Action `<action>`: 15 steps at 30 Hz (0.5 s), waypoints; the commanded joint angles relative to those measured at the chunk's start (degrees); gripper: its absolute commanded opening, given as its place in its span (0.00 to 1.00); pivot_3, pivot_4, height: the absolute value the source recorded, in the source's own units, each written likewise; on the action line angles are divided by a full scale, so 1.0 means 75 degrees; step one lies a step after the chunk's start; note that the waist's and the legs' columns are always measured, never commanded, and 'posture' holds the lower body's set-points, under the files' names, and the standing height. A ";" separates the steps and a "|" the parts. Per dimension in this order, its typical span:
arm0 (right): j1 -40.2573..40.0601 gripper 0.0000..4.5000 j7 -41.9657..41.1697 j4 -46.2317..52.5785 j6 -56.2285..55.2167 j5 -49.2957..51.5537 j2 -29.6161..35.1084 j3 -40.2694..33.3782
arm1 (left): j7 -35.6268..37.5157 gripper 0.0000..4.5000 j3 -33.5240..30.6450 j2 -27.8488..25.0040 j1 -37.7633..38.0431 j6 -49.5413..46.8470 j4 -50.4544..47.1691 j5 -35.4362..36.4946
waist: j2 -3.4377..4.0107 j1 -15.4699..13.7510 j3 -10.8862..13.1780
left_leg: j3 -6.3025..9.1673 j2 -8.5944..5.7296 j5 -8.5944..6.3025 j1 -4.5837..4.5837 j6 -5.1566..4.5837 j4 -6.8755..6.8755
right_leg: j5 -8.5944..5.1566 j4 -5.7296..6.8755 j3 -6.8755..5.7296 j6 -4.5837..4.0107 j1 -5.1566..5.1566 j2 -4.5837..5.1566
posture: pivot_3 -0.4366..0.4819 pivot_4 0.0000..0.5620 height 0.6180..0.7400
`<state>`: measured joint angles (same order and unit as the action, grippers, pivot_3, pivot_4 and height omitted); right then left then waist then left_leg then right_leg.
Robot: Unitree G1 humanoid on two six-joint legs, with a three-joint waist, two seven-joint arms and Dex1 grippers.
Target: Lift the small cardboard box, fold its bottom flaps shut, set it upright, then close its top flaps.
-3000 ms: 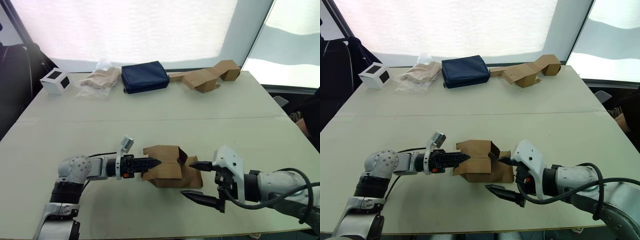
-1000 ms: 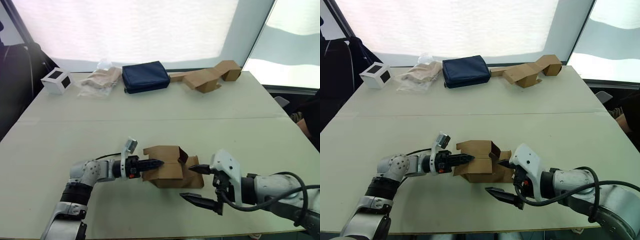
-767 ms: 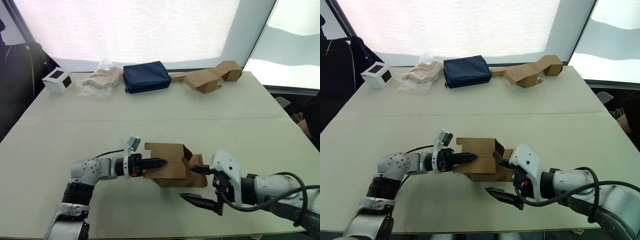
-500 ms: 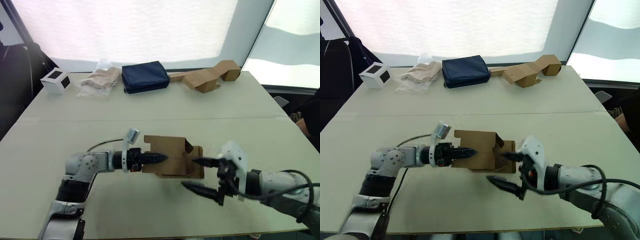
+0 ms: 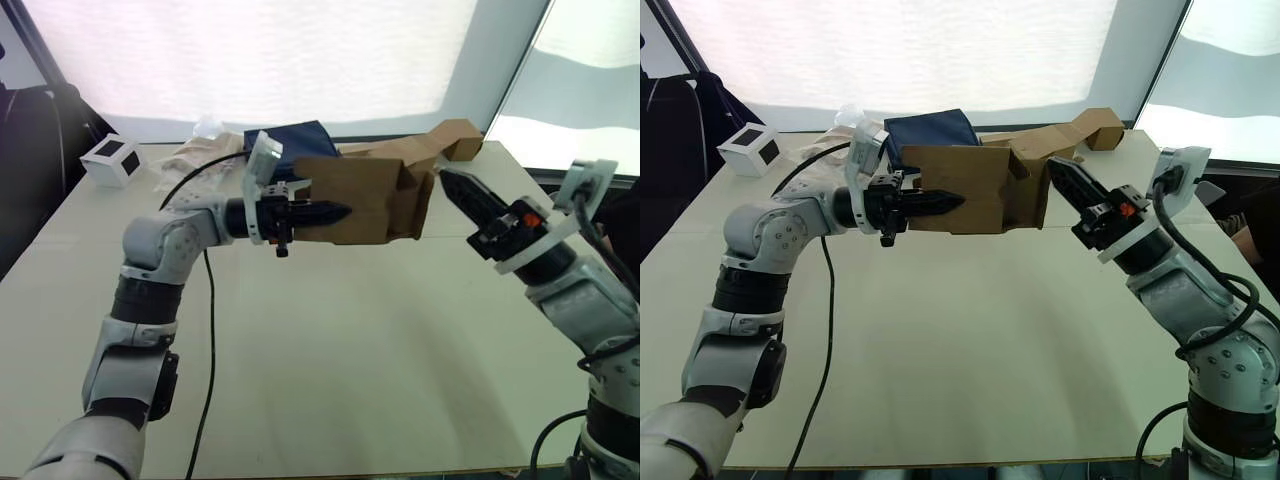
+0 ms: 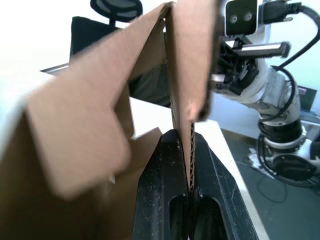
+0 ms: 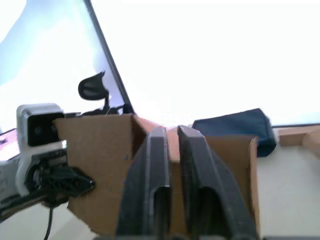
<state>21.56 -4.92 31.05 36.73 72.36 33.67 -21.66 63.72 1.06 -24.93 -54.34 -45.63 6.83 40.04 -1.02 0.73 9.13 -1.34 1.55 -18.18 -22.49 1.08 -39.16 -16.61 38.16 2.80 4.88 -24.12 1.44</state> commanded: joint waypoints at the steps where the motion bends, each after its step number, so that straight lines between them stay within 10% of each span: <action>1: 0.0392 0.02 0.0289 -0.0053 -0.0235 -0.0366 0.0040 -0.0069 | 0.0110 0.00 -0.0060 0.0091 -0.0308 0.0411 -0.0093 -0.0082 | 0.0000 0.0005 0.0000 | -0.0001 -0.0001 0.0000 0.0000 0.0000 0.0000 | 0.0000 0.0000 0.0000 0.0000 0.0000 0.0000 | 0.48 0.27 1.00; 15: 0.0830 0.02 0.0004 0.0042 0.0432 -0.0717 0.0277 0.0720 | 0.0091 0.00 -0.0090 0.0220 -0.0192 0.0374 -0.0520 0.0039 | 0.0001 0.0009 0.0000 | -0.0002 0.0003 0.0000 0.0000 -0.0001 0.0001 | 0.0000 0.0000 0.0003 0.0000 -0.0001 0.0001 | 0.48 0.27 1.00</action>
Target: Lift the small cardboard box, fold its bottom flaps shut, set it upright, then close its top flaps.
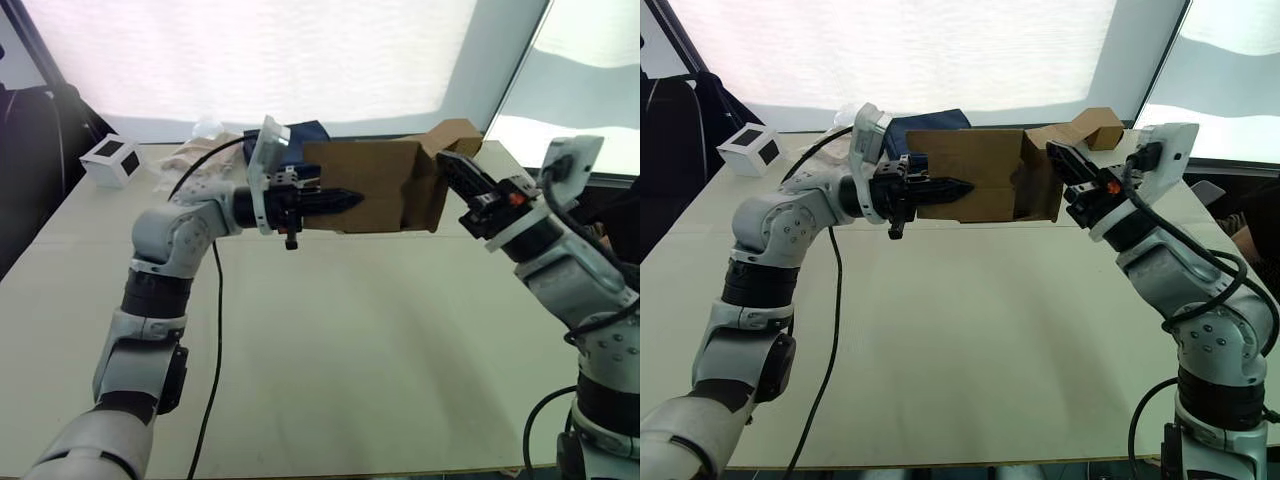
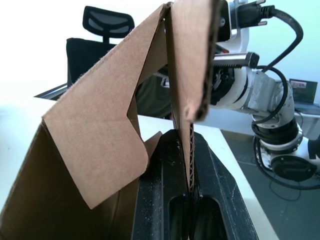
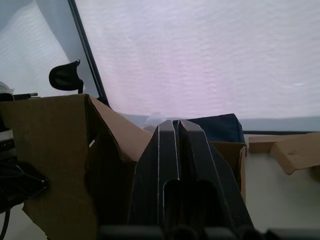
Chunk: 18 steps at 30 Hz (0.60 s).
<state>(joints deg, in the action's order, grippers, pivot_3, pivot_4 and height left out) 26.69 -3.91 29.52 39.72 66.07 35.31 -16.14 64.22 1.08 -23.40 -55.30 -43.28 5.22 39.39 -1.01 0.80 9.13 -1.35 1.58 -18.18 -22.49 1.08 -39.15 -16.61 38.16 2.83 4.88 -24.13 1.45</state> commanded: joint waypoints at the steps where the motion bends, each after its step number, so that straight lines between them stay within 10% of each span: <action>1: 0.0149 0.02 -0.0145 0.0269 0.0066 0.0174 0.0032 0.0007 | 0.0015 0.00 -0.0096 0.0019 -0.0058 0.0055 -0.0324 0.0132 | 0.0000 0.0000 0.0000 | 0.0000 0.0000 0.0000 0.0000 0.0000 0.0000 | 0.0000 0.0000 0.0000 0.0000 0.0000 0.0001 | 0.48 0.27 1.00; 18: 0.0164 0.02 -0.0367 0.0614 0.0225 0.0751 -0.0304 0.0369 | 0.0657 0.00 -0.0017 -0.0338 -0.0017 -0.0872 -0.0608 0.0831 | 0.0001 0.0009 0.0001 | 0.0002 0.0001 0.0000 0.0000 0.0000 0.0000 | 0.0000 0.0000 0.0000 0.0000 -0.0001 -0.0001 | 0.48 0.27 1.00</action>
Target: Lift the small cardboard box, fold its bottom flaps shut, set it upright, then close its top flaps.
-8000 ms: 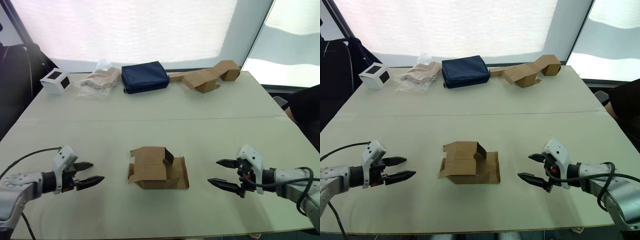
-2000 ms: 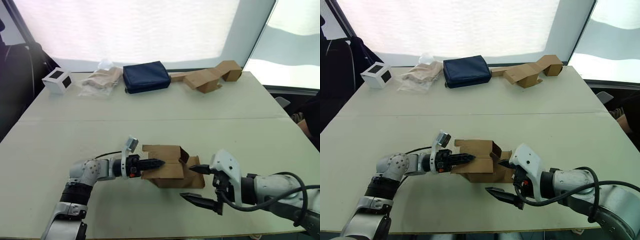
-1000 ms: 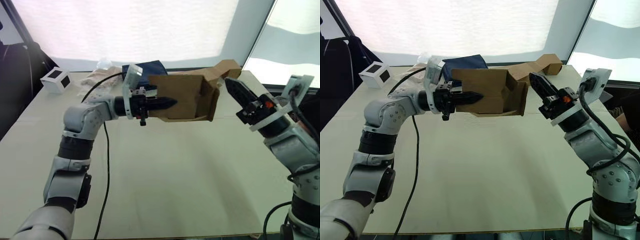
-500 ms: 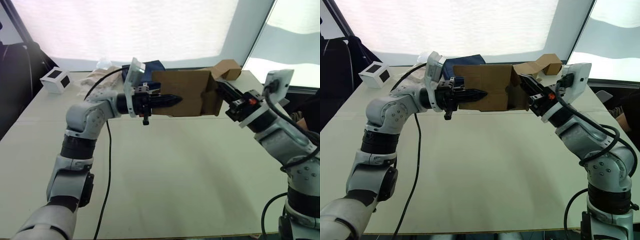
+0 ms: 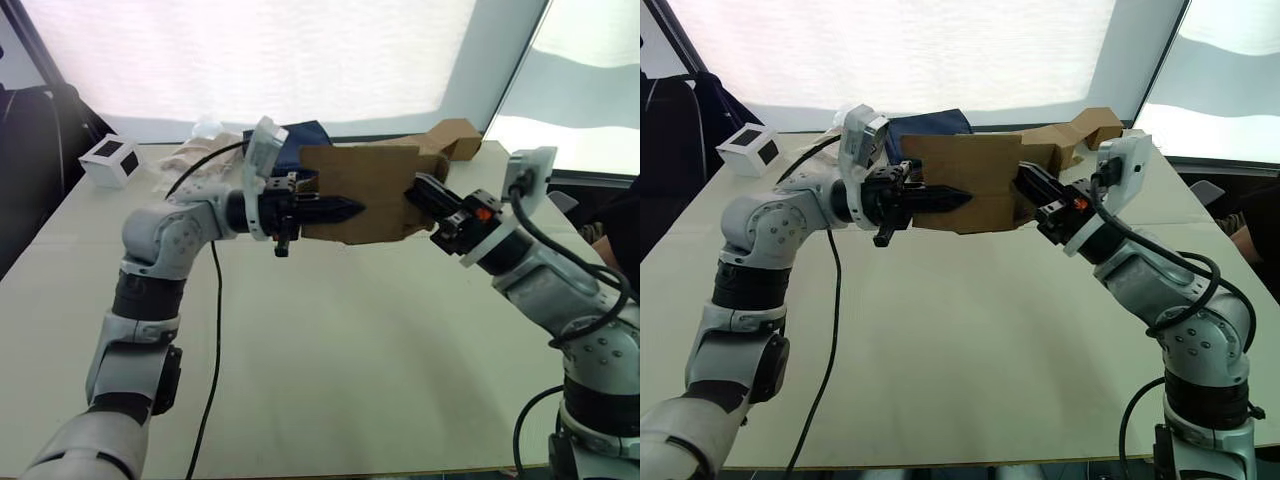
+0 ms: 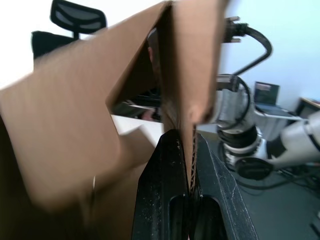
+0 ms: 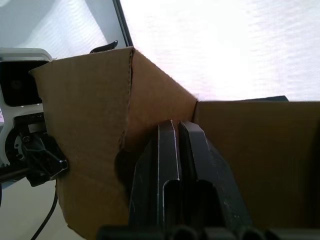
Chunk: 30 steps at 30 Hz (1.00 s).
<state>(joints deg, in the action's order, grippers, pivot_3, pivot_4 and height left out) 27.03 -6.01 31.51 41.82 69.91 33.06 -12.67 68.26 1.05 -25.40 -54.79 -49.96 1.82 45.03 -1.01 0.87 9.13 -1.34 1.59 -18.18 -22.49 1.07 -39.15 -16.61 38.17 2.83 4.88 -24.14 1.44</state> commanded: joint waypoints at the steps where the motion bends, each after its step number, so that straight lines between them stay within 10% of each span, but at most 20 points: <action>1: 0.0109 0.02 -0.0091 0.0357 -0.0056 0.0263 0.0006 -0.0094 | 0.0133 0.00 -0.0003 -0.0074 -0.0085 0.0041 -0.0129 0.0054 | 0.0000 -0.0001 0.0000 | 0.0000 0.0000 0.0000 0.0000 0.0000 0.0000 | 0.0000 0.0000 0.0000 0.0000 0.0000 0.0000 | 0.48 0.27 1.00; 30: -0.1803 0.02 -0.1786 0.0240 0.0600 0.1386 0.2352 -0.1781 | 0.0212 0.00 -0.0002 -0.0034 -0.0079 0.0691 0.0668 -0.0622 | -0.0002 -0.0025 0.0001 | 0.0001 -0.0002 -0.0001 -0.0003 -0.0002 0.0000 | 0.0000 -0.0004 0.0000 0.0000 0.0001 -0.0003 | 0.48 0.27 1.00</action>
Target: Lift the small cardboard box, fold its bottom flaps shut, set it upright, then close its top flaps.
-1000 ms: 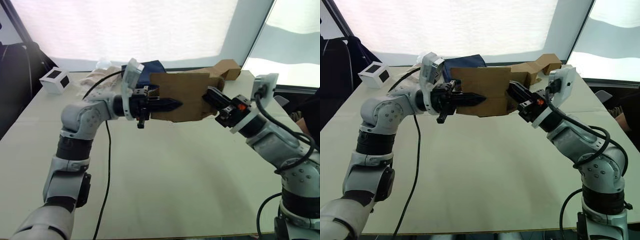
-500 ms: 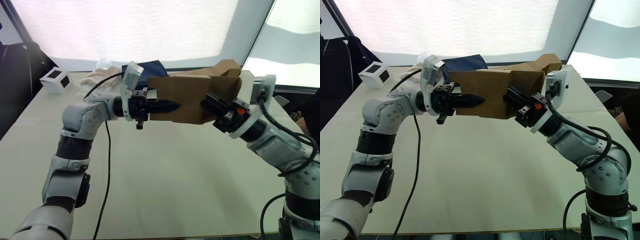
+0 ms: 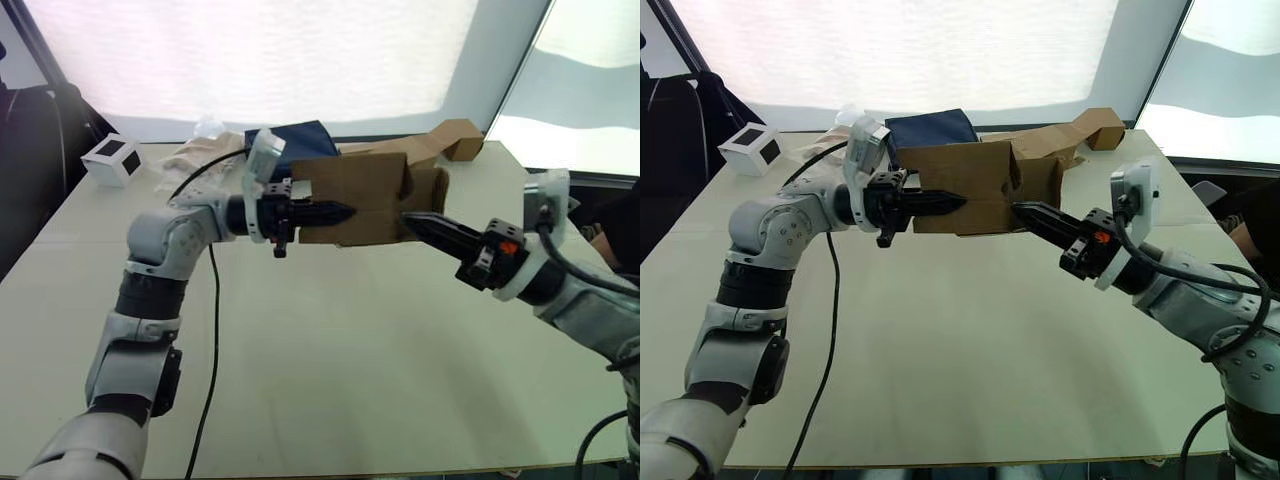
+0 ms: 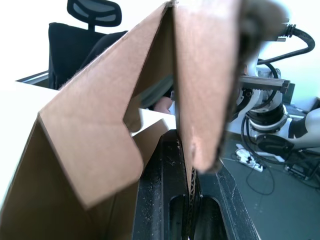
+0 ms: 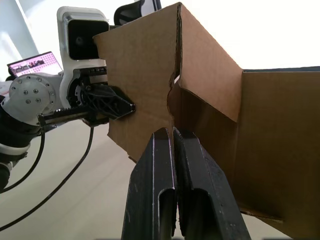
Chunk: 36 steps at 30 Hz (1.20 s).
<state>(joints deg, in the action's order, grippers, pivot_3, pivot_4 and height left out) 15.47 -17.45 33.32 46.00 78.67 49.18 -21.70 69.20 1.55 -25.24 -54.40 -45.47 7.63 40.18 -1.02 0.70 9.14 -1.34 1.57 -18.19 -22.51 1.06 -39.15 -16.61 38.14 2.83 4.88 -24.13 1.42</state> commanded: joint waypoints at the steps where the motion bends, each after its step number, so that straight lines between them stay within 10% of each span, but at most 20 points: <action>1: -0.0482 0.02 -0.0375 -0.0011 0.0078 0.0148 0.0251 -0.0632 | 0.0098 0.00 -0.0073 -0.0058 -0.0148 0.0082 -0.0105 0.0032 | -0.0001 -0.0002 0.0000 | 0.0000 0.0000 0.0000 0.0000 0.0000 0.0000 | 0.0000 0.0000 0.0000 0.0000 0.0000 0.0000 | 0.48 0.27 1.00; 36: 0.0315 0.02 -0.0438 0.0127 -0.0093 -0.0602 -0.0831 0.0829 | 0.0278 0.00 -0.0044 -0.0181 -0.0185 -0.0566 -0.0673 0.0475 | 0.0001 0.0009 0.0001 | 0.0001 0.0003 0.0000 0.0003 0.0000 -0.0001 | 0.0000 0.0002 0.0000 0.0000 0.0001 -0.0007 | 0.48 0.27 1.00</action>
<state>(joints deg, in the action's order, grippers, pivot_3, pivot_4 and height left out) 16.48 -19.82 32.58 45.82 74.28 42.74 -15.69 70.89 1.47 -26.60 -54.80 -50.29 3.85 43.10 -1.01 0.76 9.15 -1.33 1.59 -18.19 -22.49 1.06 -39.16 -16.61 38.15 2.83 4.88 -24.12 1.36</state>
